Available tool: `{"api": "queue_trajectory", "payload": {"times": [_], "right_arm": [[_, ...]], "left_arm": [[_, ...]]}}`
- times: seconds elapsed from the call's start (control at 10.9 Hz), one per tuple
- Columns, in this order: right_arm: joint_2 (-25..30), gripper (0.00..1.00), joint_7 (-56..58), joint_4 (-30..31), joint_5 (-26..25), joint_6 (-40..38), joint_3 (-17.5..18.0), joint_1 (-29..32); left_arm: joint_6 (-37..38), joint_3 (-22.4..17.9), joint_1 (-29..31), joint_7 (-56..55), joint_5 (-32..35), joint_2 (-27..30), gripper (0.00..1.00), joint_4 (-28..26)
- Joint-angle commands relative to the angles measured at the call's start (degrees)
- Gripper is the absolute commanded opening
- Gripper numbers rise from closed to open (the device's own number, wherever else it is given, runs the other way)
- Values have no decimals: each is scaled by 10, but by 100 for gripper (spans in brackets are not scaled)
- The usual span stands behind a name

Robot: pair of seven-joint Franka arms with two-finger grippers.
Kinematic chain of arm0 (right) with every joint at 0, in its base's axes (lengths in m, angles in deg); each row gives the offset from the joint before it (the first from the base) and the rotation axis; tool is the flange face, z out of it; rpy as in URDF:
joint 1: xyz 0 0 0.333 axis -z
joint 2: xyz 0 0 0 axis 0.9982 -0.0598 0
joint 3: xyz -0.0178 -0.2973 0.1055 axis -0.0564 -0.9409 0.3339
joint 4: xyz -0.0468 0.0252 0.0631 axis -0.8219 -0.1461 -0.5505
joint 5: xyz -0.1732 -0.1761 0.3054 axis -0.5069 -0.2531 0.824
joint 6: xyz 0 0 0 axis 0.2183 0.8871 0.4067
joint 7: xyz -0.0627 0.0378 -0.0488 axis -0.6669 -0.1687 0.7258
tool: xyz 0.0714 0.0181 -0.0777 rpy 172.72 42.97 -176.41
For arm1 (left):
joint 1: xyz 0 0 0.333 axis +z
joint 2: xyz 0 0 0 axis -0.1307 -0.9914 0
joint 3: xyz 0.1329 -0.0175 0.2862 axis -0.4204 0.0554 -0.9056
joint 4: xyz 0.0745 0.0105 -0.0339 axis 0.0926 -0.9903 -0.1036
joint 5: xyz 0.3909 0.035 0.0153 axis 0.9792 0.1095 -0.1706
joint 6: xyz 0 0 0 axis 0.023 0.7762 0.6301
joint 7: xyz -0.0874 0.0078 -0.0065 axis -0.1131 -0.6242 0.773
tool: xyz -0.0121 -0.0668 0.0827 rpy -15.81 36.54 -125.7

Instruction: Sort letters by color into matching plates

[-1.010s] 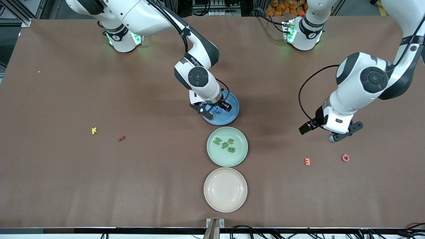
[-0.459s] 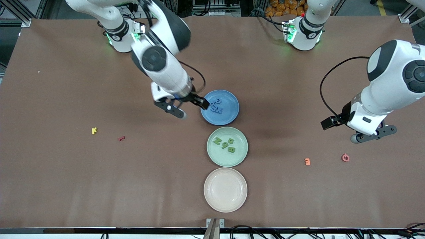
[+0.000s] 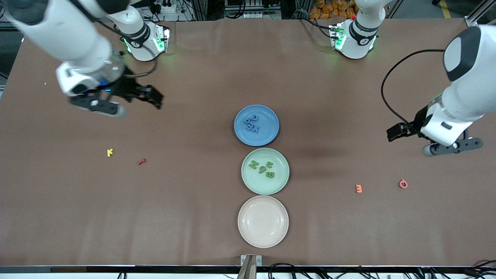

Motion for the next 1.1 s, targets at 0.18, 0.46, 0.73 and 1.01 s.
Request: {"api": "queue_trajectory", "payload": {"times": [0.18,0.46,0.73,1.01], "right_arm": [[14,100,202,-15,-15,-24,-26,106],[27,100,288,-21,-16,-22,-32,127],[65,100,323,0,-36,-35,-32,128],[75,100,330,11,-36,-74,-31,127]], "left_arm": [[26,-167,-146,55,-41,86,100,-13],[69,-196,-168,104,-69,98,100,-5],[106,-194,-163,107,-65,80,100,69],[106,-196,-162,108,-63,86,100,85]]}}
